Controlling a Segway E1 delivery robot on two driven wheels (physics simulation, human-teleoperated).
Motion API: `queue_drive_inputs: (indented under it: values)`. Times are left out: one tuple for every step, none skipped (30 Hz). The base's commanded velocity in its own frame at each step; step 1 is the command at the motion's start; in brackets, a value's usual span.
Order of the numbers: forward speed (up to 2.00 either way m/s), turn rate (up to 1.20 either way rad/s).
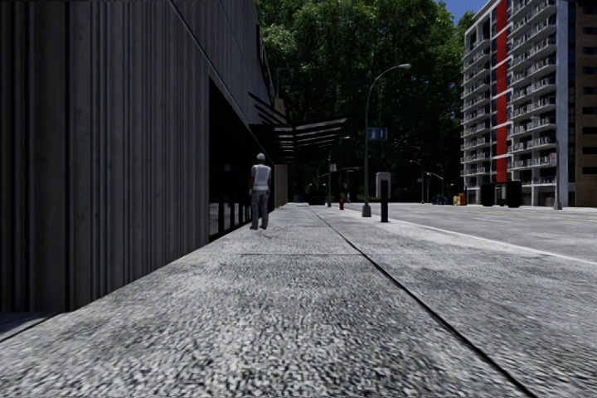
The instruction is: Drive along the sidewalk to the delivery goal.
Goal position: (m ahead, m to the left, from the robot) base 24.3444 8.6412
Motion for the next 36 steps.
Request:
queue_drive_inputs:
  values:
    - [2.0, 0.0]
    - [2.0, 0.0]
    - [2.0, 0.0]
    - [2.0, 0.0]
    - [2.0, 0.0]
    - [2.0, 0.0]
    - [2.0, 0.0]
    - [2.0, 0.0]
    - [2.0, 0.0]
    - [2.0, 0.0]
    - [2.0, 0.0]
    - [2.0, 0.0]
    - [2.0, 0.0]
    - [2.0, 0.0]
    - [2.0, 0.0]
    - [2.0, 0.0]
    - [2.0, 0.0]
    - [2.0, 0.0]
    - [2.0, 0.0]
    - [2.0, 0.0]
    - [2.0, 0.0]
    - [2.0, 0.0]
    - [2.0, 0.0]
    - [2.0, 0.0]
    - [2.0, 0.0]
    - [2.0, 0.0]
    - [2.0, 0.0]
    - [2.0, 0.0]
    - [2.0, 0.0]
    - [2.0, -0.07]
    - [2.0, -0.12]
    - [2.0, -0.16]
    - [2.0, -0.16]
    - [2.0, -0.17]
    - [2.0, -0.2]
    - [2.0, -0.24]
